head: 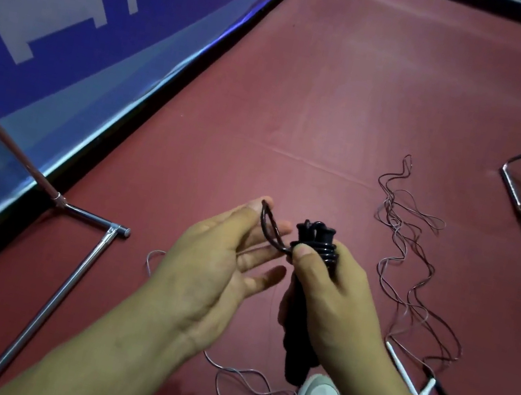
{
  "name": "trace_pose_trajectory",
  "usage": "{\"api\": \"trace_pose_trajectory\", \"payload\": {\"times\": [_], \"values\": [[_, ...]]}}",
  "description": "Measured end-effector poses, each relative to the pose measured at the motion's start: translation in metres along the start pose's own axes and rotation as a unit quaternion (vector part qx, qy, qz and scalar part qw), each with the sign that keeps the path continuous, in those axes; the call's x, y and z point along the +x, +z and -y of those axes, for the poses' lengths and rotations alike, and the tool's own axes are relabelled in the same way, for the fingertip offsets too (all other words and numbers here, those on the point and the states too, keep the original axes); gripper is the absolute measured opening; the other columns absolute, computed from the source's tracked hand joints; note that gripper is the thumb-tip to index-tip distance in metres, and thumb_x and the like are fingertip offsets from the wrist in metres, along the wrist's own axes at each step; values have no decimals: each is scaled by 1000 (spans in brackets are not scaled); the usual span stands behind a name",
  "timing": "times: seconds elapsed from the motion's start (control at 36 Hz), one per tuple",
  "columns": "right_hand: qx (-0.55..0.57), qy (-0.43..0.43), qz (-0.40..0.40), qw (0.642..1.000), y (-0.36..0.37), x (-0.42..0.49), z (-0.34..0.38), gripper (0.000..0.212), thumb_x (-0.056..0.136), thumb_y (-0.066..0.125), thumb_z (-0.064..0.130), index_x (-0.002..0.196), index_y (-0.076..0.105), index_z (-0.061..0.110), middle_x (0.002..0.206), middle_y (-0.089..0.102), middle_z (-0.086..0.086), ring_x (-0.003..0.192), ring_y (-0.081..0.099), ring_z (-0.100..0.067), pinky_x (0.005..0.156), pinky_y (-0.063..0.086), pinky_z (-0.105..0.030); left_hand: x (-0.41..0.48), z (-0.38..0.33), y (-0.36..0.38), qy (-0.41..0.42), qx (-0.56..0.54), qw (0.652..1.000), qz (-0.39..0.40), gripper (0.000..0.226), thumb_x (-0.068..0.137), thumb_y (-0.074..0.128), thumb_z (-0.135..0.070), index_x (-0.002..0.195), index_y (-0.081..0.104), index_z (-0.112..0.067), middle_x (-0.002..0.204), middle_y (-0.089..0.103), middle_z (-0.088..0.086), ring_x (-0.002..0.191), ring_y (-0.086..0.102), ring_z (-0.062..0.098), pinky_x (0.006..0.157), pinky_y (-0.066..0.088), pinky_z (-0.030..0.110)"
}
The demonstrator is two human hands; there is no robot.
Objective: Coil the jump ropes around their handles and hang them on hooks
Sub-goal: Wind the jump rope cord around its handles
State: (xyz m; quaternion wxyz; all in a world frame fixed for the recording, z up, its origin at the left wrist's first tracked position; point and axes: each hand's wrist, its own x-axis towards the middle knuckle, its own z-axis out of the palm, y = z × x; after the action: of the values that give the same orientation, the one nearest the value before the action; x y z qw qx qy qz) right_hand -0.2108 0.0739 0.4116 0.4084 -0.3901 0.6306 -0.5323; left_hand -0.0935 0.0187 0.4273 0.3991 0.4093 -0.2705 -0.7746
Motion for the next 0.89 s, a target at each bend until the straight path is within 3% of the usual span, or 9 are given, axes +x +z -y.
{"api": "trace_pose_trajectory", "payload": {"times": [0.08, 0.17, 0.25, 0.39, 0.53, 0.61, 0.72, 0.78, 0.89], "values": [[-32, -6, 8, 999, 2, -1, 2, 7, 101, 57, 20, 97, 60, 17, 51, 58, -1, 39, 55, -20, 42, 42, -27, -1, 1, 5, 84, 73, 994, -10, 22, 100, 58, -24, 110, 76, -17, 108, 76, 16, 98, 73, 27, 86, 59, 48], [-39, 1, 2, 999, 0, -1, 3, 8, 98, 55, 21, 91, 57, 16, 57, 58, -8, 40, 55, -21, 40, 42, -27, 0, 3, 3, 182, 178, 967, 13, 24, 89, 59, -31, 86, 82, -38, 117, 75, 3, 88, 69, 16, 74, 59, 36], [-35, -1, -4, 999, -3, 0, 4, 12, 98, 56, 22, 87, 55, 17, 58, 58, -10, 41, 56, -22, 41, 43, -29, 1, 7, -1, 152, 155, 975, 44, 20, 87, 67, -27, 99, 82, -26, 104, 77, 1, 86, 67, 16, 73, 56, 31], [-12, -13, 8, 1000, -3, -2, 5, 17, 83, 56, 36, 88, 59, 21, 55, 59, 0, 42, 57, -22, 43, 43, -30, 2, 4, -4, 74, 74, 993, 61, 26, 84, 64, -8, 106, 76, 0, 89, 67, 22, 79, 62, 24, 83, 57, 45], [1, -28, 23, 999, -4, -3, 6, 19, 83, 54, 36, 93, 63, 24, 54, 58, -1, 43, 56, -21, 44, 43, -29, 5, 4, -13, 148, 185, 970, 55, 19, 87, 73, -3, 100, 82, -13, 99, 77, 15, 93, 71, 38, 89, 56, 51], [25, -30, 35, 999, -7, -2, 8, 17, 85, 53, 37, 89, 63, 24, 59, 58, -4, 44, 54, -23, 44, 43, -32, 4, 0, -12, 159, 195, 966, 65, 20, 86, 74, -3, 98, 83, -17, 95, 78, 16, 84, 67, 29, 70, 52, 36], [20, -27, 56, 998, -11, -1, 8, 20, 85, 54, 38, 91, 65, 23, 67, 64, -4, 47, 56, -25, 45, 44, -35, 3, -6, -12, 148, 203, 965, 70, 30, 70, 89, -18, 100, 82, -19, 90, 77, 17, 80, 62, 32, 72, 51, 41], [18, -28, 71, 997, -12, -2, 8, 17, 86, 54, 37, 91, 65, 25, 68, 65, -4, 49, 57, -24, 47, 45, -35, 2, -11, -11, 161, 213, 962, 62, 42, 62, 87, -25, 103, 81, -20, 75, 71, 8, 70, 59, 24, 66, 51, 31], [7, -35, 99, 994, -15, -2, 8, 19, 86, 54, 32, 99, 64, 22, 68, 64, -3, 56, 58, -20, 53, 47, -27, -1, -19, -9, 188, 264, 944, 64, 22, 74, 82, -6, 93, 75, -13, 61, 65, 3, 58, 63, 14, 58, 48, 19]]}}
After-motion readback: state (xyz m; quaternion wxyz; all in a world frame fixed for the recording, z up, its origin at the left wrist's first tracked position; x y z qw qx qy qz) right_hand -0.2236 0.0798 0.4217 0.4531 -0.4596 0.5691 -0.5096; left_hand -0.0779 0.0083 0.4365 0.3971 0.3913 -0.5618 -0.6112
